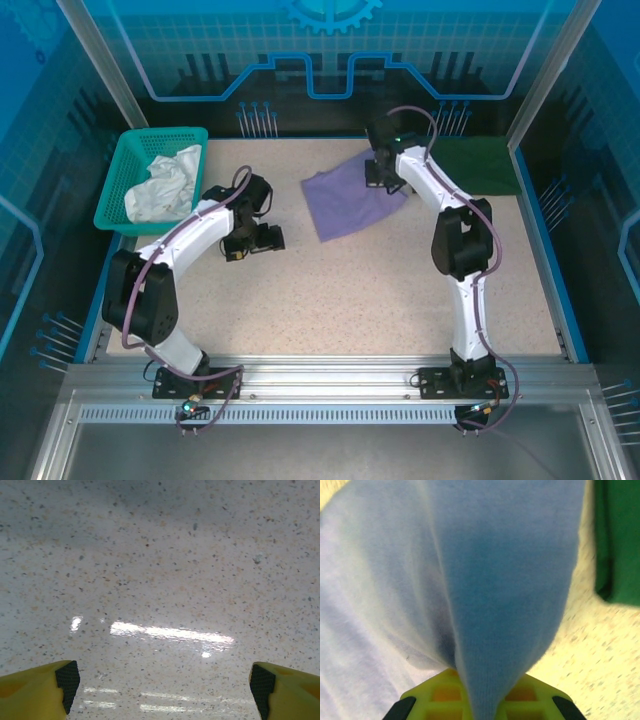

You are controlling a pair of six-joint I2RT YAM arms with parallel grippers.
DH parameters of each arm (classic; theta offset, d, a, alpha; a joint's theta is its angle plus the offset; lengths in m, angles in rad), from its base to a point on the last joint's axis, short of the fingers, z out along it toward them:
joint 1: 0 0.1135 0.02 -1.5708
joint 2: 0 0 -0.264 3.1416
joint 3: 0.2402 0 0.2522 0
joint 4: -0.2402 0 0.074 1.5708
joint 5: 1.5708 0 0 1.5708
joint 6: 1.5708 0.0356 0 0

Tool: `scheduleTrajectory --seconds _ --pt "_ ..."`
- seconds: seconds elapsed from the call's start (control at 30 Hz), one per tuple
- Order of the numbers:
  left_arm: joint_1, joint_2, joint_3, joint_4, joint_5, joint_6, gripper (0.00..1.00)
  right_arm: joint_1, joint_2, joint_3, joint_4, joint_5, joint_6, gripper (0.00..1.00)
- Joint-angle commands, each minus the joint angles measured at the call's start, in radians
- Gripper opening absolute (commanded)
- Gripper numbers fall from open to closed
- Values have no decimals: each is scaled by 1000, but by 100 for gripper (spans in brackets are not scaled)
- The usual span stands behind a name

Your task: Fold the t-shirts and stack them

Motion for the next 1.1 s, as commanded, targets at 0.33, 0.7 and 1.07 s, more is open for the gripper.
scheduleTrajectory --seconds 0.33,0.7,1.07 --pt "50 -20 -4 -79 -82 2 91 -156 44 289 -103 126 -196 0" --pt "66 20 10 -106 -88 2 91 -221 42 425 -87 83 -311 0" --pt "78 58 19 -111 -75 7 90 -301 29 446 -83 16 -348 0"
